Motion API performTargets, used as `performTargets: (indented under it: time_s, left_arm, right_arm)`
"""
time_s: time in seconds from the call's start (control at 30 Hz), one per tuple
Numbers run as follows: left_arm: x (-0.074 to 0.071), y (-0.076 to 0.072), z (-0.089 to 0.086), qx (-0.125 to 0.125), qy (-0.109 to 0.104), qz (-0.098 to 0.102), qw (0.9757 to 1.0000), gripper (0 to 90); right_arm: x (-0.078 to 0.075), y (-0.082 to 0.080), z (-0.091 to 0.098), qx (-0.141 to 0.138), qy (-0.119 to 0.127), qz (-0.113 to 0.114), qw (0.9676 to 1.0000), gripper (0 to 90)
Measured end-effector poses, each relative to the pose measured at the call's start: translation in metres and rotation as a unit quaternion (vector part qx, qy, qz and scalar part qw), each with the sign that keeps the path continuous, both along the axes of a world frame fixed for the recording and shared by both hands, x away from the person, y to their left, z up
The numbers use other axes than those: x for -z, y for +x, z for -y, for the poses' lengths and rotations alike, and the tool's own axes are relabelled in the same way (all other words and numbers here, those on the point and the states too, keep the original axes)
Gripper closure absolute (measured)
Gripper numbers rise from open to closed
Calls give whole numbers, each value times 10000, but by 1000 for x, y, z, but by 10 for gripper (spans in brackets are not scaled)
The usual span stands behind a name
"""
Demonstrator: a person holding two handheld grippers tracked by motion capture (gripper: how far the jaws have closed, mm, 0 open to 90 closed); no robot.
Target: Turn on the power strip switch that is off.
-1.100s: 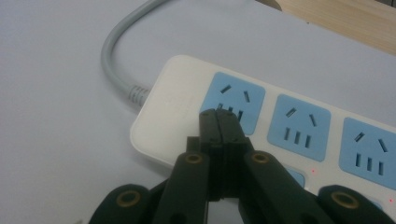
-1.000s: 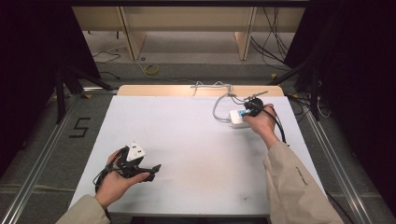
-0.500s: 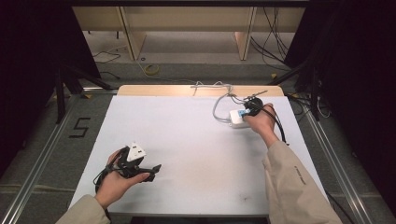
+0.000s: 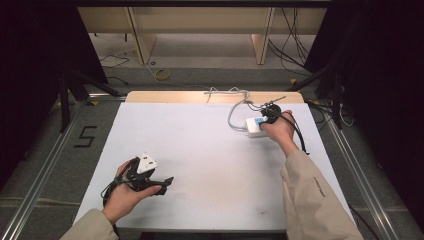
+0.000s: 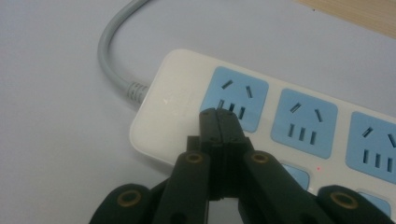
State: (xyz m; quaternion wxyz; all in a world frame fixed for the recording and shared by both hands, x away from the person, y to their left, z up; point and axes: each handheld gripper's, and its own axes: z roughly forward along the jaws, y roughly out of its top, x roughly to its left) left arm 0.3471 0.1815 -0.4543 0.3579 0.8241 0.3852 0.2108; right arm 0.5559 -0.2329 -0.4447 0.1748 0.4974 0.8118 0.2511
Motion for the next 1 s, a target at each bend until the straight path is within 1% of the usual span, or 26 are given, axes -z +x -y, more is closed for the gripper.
performTargets:
  time_s: [0.2,0.23,0.27,0.3,0.37,0.47,0.63,0.77,1.0]
  left_arm:
    - [0,0,0,-23,-14,3,10000,168]
    - [0,0,0,-13,3,0,10000,168]
    - [1,0,1,-26,-15,12,10000,168]
    - [1,0,1,-23,-15,16,10000,168]
    - [0,-1,0,-8,6,17,10000,168]
    - [0,0,0,-14,2,5,10000,168]
    - [0,0,0,-16,3,0,10000,168]
    - [0,0,0,-17,5,3,10000,168]
    - [0,0,0,-18,0,5,10000,168]
  right_arm:
    - [1,0,0,53,30,1,10000,900]
    - [1,-1,0,60,105,-86,9999,900]
    - [1,-1,-1,32,134,-108,9998,900]
    - [1,-1,-2,16,25,-57,10000,900]
    - [1,-2,-3,10,8,-42,10000,900]
    - [2,-2,0,52,134,-42,9999,900]
    - [2,-1,0,87,199,-89,9997,900]
    - [2,-1,2,81,265,-82,9996,900]
    - [2,-1,0,78,206,-81,9997,900]
